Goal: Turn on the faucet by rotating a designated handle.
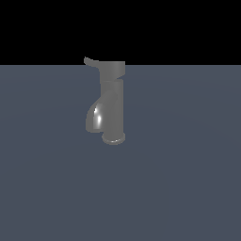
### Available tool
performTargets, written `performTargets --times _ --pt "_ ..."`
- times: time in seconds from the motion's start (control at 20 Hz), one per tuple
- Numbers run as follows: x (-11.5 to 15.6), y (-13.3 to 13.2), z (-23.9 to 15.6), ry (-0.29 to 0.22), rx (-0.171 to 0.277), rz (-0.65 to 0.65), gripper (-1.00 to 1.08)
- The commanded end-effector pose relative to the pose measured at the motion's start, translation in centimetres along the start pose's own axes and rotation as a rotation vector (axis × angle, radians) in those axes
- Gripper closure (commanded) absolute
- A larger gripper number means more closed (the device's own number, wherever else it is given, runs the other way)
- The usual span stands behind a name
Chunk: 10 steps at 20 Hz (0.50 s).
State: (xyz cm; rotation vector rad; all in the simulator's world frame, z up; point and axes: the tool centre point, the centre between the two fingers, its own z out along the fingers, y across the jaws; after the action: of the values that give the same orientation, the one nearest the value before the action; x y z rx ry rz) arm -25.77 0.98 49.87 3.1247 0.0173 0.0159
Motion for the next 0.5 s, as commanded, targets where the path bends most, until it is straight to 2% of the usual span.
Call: performTargets --times 0.0,0.45 --pt "0.5 -0.1 0.1 -0.002 0.010 0.019 1.08" --pt "3.8 -0.5 0.6 -0.018 0.071 0.154 1.08"
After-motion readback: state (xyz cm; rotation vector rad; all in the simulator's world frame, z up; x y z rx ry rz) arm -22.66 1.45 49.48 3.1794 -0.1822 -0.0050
